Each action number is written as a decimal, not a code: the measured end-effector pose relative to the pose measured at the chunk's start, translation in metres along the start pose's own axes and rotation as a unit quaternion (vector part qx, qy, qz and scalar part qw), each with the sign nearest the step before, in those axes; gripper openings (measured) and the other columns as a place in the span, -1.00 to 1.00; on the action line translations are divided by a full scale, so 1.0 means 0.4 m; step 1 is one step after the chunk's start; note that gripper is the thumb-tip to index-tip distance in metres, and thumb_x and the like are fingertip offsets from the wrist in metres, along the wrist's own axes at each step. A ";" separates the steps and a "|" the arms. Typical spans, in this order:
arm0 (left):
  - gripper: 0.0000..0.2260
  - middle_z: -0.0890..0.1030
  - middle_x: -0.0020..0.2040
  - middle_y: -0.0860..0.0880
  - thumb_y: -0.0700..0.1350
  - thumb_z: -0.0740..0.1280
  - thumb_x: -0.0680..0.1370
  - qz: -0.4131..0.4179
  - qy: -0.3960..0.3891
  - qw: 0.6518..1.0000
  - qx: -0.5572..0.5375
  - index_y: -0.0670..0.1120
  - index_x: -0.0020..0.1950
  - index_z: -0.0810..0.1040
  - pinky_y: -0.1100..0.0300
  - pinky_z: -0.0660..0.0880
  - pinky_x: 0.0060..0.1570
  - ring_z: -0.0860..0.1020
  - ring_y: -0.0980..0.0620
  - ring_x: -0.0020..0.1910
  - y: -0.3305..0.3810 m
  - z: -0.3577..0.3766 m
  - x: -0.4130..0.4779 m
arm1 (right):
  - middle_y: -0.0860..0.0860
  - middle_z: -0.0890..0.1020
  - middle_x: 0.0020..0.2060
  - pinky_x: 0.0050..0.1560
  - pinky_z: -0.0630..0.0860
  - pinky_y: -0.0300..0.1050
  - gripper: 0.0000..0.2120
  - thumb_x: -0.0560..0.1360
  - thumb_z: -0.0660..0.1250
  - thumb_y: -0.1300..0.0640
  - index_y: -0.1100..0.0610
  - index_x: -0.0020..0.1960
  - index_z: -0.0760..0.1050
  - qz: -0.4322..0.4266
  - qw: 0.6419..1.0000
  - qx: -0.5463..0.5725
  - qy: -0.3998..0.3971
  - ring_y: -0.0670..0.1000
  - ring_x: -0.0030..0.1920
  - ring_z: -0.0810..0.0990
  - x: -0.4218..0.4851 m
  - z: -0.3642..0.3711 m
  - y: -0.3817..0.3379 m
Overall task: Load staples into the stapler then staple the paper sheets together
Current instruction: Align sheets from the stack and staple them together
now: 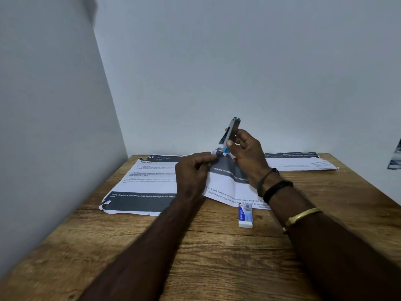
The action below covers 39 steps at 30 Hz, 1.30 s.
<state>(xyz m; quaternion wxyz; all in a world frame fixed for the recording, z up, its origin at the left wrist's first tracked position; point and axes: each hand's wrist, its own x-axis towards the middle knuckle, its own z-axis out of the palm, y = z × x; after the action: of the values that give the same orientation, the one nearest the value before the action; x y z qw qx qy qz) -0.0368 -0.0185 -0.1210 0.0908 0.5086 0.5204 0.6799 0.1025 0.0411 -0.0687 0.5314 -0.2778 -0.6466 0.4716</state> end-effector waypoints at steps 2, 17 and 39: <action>-0.77 0.77 -0.05 0.01 -0.28 0.40 0.48 0.003 -0.006 1.000 0.002 0.00 -0.01 0.76 -0.11 0.61 0.17 0.72 0.03 0.02 -0.001 0.003 -0.001 | 0.08 0.67 0.12 -0.04 0.58 -0.25 -0.73 0.61 0.30 0.31 0.17 0.29 0.53 0.012 0.999 0.015 -0.027 0.00 0.09 0.64 -0.005 -0.004 0.003; -0.79 0.74 -0.02 -0.10 -0.42 0.40 0.48 0.034 0.013 0.999 0.040 -0.21 0.01 0.74 0.19 0.59 0.15 0.69 0.04 0.02 0.053 -0.001 -0.015 | 0.16 0.68 0.04 -0.05 0.63 -0.25 -0.80 0.59 0.33 0.33 0.25 0.21 0.56 -0.031 0.997 -0.051 -0.045 0.05 0.00 0.66 -0.013 -0.003 -0.007; -0.65 0.62 0.26 -0.11 -0.30 0.45 0.49 0.016 0.042 0.994 0.101 -0.20 0.28 0.61 0.07 0.52 0.26 0.57 -0.03 0.26 0.061 -0.019 0.001 | -0.08 0.74 -0.24 -0.30 0.52 -0.32 -0.74 0.43 0.51 -0.10 0.05 -0.01 0.66 -0.028 0.986 -0.119 0.112 -0.13 -0.22 0.70 -0.021 -0.020 -0.054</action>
<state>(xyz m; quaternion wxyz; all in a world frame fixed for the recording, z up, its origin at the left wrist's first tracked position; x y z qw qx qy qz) -0.0333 -0.0337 -0.1008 0.0059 0.4947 0.5813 0.6460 0.1155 0.0276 -0.0527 0.5766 -0.3714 -0.6423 0.3422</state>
